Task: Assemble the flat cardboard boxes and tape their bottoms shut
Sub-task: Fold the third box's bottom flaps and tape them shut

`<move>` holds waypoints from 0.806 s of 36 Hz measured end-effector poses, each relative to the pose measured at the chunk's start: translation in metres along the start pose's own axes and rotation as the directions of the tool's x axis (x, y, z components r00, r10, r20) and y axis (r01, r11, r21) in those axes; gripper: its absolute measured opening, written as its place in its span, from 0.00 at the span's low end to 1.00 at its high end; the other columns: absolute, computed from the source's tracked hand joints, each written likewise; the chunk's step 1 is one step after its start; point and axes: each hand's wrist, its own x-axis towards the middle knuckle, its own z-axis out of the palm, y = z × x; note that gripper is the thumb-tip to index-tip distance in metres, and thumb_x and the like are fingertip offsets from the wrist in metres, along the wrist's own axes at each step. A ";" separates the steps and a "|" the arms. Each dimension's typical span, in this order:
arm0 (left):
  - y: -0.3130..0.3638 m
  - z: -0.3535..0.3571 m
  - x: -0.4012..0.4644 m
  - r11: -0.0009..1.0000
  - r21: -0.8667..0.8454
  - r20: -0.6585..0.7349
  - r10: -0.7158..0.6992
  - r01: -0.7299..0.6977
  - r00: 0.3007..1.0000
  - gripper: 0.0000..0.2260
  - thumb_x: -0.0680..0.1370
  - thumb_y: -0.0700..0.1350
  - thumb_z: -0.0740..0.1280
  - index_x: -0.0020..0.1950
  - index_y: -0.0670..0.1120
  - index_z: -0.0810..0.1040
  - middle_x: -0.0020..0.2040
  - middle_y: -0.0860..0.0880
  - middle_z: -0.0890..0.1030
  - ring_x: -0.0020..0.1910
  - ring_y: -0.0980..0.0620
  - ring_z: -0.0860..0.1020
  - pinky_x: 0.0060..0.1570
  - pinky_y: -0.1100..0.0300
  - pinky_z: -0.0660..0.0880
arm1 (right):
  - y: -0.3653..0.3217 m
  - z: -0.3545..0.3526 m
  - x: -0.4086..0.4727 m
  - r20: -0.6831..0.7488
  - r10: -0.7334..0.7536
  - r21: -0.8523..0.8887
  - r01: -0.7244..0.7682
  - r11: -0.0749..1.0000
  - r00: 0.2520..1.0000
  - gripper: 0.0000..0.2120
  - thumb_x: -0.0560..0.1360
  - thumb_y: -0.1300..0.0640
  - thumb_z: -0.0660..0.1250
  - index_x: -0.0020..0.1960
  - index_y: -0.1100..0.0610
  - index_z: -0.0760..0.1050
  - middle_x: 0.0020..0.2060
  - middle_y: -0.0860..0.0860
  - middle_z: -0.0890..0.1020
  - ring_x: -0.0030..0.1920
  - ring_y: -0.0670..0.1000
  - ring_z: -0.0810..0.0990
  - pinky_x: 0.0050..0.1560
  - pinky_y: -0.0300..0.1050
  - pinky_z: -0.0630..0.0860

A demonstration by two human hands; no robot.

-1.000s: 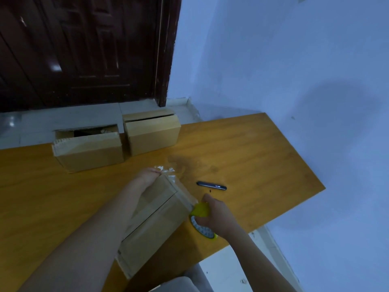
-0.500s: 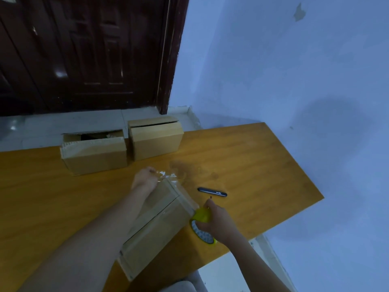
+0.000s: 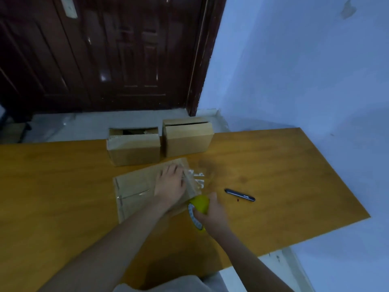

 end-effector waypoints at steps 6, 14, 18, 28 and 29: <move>-0.010 0.010 -0.014 1.000 0.000 0.024 0.017 -0.017 1.000 0.25 0.80 0.58 0.54 0.74 0.48 0.60 0.73 0.50 0.61 0.72 0.49 0.57 0.69 0.54 0.57 | -0.003 0.005 0.014 -0.004 -0.011 -0.150 0.011 0.989 1.000 0.23 0.74 0.47 0.69 0.58 0.57 0.61 0.38 0.48 0.75 0.37 0.51 0.77 0.27 0.34 0.64; -0.009 0.012 -0.011 0.999 0.010 0.059 0.031 -0.032 0.998 0.26 0.80 0.59 0.54 0.74 0.48 0.59 0.74 0.49 0.58 0.74 0.49 0.53 0.74 0.52 0.51 | 0.002 0.022 0.021 0.029 0.068 -0.294 -0.056 0.954 0.997 0.24 0.76 0.48 0.64 0.65 0.57 0.59 0.32 0.47 0.70 0.33 0.54 0.73 0.27 0.42 0.65; -0.010 0.014 -0.011 0.999 -0.004 0.051 0.045 -0.045 0.998 0.26 0.80 0.59 0.54 0.73 0.48 0.60 0.73 0.49 0.59 0.74 0.48 0.53 0.74 0.51 0.51 | -0.004 0.036 0.027 0.093 0.164 -0.292 -0.131 0.948 0.982 0.28 0.76 0.51 0.64 0.69 0.57 0.55 0.43 0.55 0.79 0.41 0.57 0.78 0.35 0.45 0.71; -0.015 0.016 -0.009 0.997 -0.008 0.026 0.071 -0.071 0.997 0.26 0.79 0.59 0.54 0.73 0.47 0.62 0.72 0.49 0.61 0.73 0.48 0.55 0.74 0.50 0.52 | 0.012 0.039 -0.003 -0.042 0.218 0.096 -0.213 0.972 0.975 0.28 0.69 0.48 0.74 0.60 0.57 0.64 0.46 0.50 0.77 0.46 0.53 0.79 0.44 0.51 0.78; -0.016 0.016 -0.009 0.997 -0.009 0.024 0.074 -0.074 0.997 0.26 0.79 0.59 0.54 0.73 0.47 0.62 0.72 0.48 0.61 0.73 0.48 0.55 0.74 0.50 0.52 | 0.014 0.041 -0.008 -0.044 0.222 0.127 -0.215 0.968 0.974 0.28 0.68 0.48 0.75 0.59 0.57 0.65 0.44 0.48 0.76 0.46 0.52 0.79 0.45 0.50 0.77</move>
